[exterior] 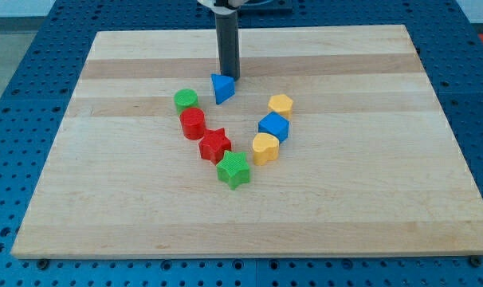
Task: Slide the blue triangle towards yellow hexagon
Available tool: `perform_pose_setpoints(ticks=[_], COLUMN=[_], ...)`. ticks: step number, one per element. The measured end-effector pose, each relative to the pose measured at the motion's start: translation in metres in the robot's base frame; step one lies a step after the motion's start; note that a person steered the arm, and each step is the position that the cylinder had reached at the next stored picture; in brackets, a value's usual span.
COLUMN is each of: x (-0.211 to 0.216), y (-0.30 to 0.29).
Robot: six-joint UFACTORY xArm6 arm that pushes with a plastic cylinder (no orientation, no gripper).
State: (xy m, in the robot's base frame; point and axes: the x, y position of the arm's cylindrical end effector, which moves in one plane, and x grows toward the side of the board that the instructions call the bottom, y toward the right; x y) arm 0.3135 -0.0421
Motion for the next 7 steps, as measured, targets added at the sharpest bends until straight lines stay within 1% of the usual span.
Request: perform_pose_setpoints(ticks=[1,2,3,4,5,6,7], x=[-0.025,-0.019,0.013,0.024,0.025,0.025,0.025], y=[-0.024,-0.049,-0.059,-0.059,-0.058,-0.033,0.004])
